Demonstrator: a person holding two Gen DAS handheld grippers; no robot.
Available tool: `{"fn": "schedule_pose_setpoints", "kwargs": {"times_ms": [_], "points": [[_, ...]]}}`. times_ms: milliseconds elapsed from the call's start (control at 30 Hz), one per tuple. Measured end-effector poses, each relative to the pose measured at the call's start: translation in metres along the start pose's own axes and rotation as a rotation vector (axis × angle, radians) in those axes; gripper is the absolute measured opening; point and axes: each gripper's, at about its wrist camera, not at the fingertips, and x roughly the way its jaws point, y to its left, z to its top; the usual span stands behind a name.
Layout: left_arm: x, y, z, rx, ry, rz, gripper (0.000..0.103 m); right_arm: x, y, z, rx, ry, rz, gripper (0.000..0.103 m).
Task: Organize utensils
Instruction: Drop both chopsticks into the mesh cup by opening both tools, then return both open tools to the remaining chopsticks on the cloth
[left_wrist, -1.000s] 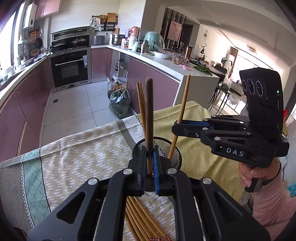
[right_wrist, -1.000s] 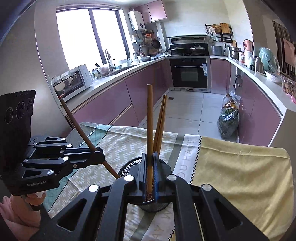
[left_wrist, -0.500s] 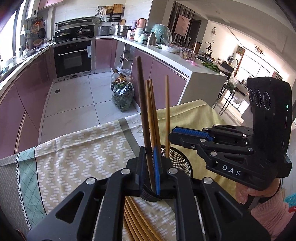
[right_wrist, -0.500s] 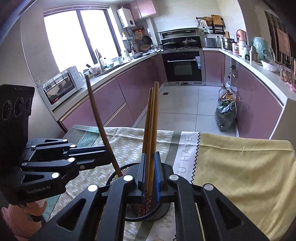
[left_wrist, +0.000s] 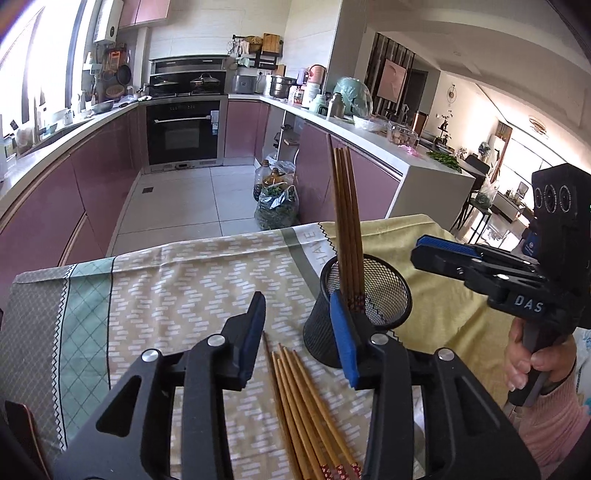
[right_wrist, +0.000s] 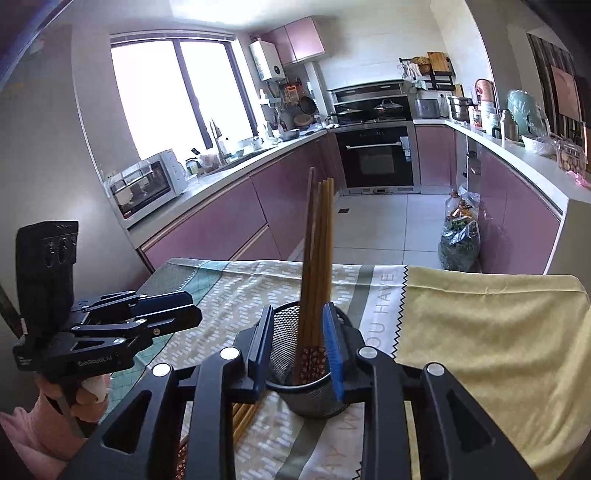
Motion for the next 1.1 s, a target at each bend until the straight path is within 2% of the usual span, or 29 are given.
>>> {"fn": "schedule_pose_setpoints", "kwargs": {"times_ms": [133,200,500,733,1100], "points": [[-0.012,0.01,-0.026,0.002,0.015,0.02,0.04,-0.013,0.022,-0.017,-0.048,0.0,0.053,0.034],[-0.012,0.013,-0.042,0.009,0.038,0.043,0.041,-0.011,0.031,-0.027,-0.06,0.029,0.074,0.035],[0.007,0.021,-0.108,0.004,0.18,0.05,0.042,0.031,0.051,-0.074,-0.031,0.204,0.074,0.035],[0.013,0.018,-0.124,0.003,0.211,0.036,0.042,0.045,0.056,-0.098,0.0,0.269,0.048,0.035],[0.02,0.014,-0.131,0.012,0.232,0.046,0.041,0.054,0.066,-0.112,-0.027,0.303,0.014,0.035]]}}
